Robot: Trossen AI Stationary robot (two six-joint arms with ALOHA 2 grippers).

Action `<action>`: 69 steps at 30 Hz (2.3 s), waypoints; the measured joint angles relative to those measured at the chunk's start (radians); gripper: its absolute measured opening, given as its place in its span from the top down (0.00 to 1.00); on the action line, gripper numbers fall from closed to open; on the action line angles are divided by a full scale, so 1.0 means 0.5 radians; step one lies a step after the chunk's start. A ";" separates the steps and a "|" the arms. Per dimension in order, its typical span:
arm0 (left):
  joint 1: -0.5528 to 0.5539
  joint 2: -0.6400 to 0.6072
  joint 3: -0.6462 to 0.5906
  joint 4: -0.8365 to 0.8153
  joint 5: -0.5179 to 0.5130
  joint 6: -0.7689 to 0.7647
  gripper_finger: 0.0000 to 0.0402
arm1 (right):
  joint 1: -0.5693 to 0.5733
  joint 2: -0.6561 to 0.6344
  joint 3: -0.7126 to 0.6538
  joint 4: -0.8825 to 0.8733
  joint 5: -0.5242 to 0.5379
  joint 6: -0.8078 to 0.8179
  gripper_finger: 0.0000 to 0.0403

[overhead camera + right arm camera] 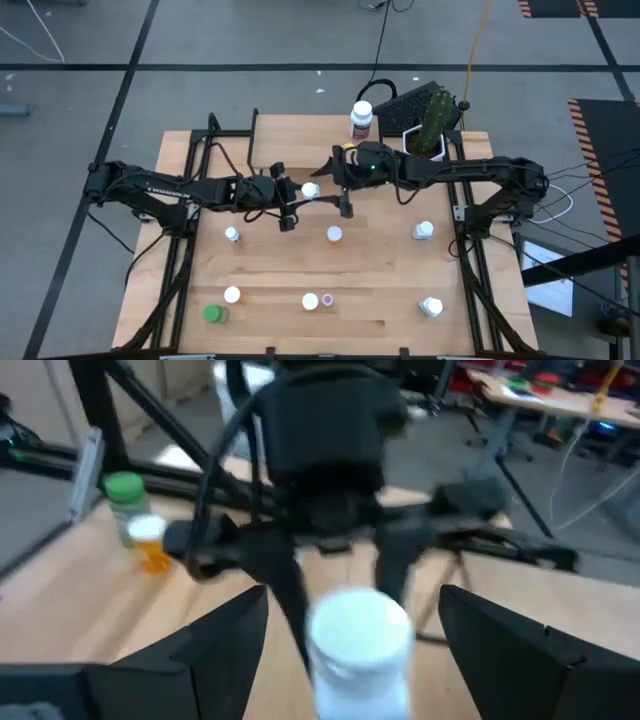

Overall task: Pick and place medicine bottles onto shelf by color
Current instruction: Put the top left white blue pill bottle on the shelf

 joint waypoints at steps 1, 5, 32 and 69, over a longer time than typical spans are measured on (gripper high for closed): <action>0.000 0.000 0.000 0.005 0.001 0.001 0.61 | 0.002 0.010 0.001 0.004 0.003 0.007 0.30; 0.001 0.001 -0.001 0.014 0.001 0.010 0.61 | -0.010 0.079 0.016 0.022 0.006 -0.006 0.34; -0.025 0.001 0.001 0.026 -0.006 -0.268 0.35 | -0.055 -0.084 -0.113 0.082 0.030 -0.037 0.58; -0.038 0.001 0.001 0.036 0.015 -0.256 0.18 | -1.022 -0.460 -0.742 0.322 -0.206 -0.075 0.41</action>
